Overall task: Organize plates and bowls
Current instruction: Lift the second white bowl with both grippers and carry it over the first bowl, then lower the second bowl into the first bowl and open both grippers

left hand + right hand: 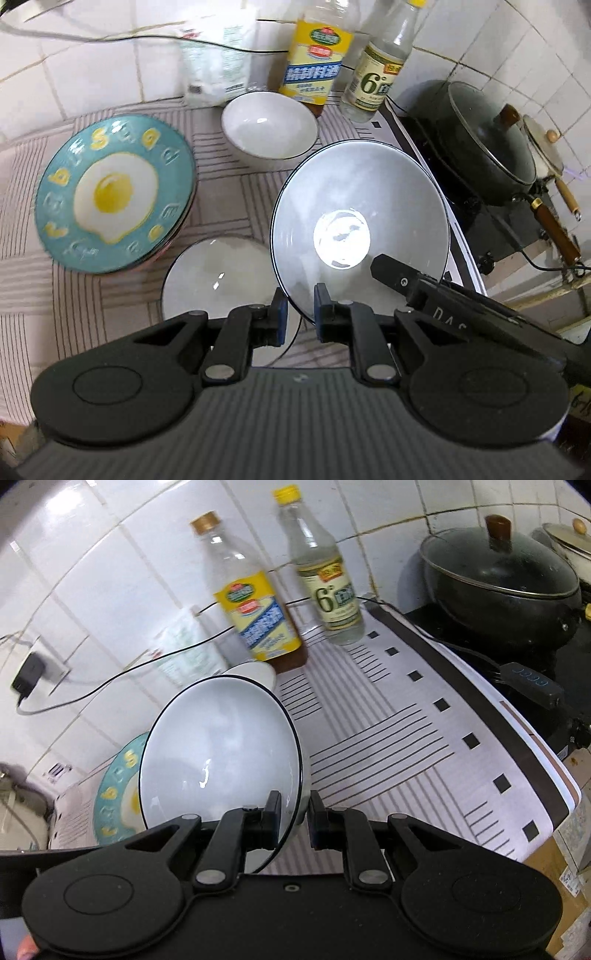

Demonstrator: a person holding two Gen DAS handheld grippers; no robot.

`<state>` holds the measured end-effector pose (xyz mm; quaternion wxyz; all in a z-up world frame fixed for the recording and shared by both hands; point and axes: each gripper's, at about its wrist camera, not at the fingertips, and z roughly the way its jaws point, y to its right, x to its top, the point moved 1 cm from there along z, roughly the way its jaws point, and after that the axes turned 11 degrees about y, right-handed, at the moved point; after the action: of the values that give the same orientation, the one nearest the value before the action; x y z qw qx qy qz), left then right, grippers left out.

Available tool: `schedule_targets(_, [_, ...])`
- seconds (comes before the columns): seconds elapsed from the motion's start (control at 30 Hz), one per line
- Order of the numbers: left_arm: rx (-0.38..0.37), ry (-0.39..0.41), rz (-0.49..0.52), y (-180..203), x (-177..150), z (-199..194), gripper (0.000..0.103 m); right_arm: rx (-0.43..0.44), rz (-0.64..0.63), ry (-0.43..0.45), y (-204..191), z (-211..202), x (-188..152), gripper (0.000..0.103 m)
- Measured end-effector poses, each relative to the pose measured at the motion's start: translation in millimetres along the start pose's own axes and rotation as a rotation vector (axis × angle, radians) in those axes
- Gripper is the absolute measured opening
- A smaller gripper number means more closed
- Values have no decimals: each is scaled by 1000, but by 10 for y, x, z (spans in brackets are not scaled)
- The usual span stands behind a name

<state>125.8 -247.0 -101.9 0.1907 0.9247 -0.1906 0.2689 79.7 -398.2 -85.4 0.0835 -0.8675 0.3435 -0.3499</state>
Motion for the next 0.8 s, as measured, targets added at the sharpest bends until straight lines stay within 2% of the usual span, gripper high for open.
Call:
schedule_targets(0.13, [14, 25, -18, -105, -90, -173, 12, 22, -26, -6, -120, -99, -63, 18])
schedule_targets(0.4, [23, 12, -69, -380, -242, -389, 13, 61, -74, -50, -343, -206, -191, 18])
schedule_targets(0.57, [16, -12, -122, -587, -346, -395, 13, 79, -94, -75, -464, -202, -314, 18])
schedule_targets(0.8, [33, -33, -138, -723, -413, -325, 13, 88, -107, -108, -544, -110, -440, 18])
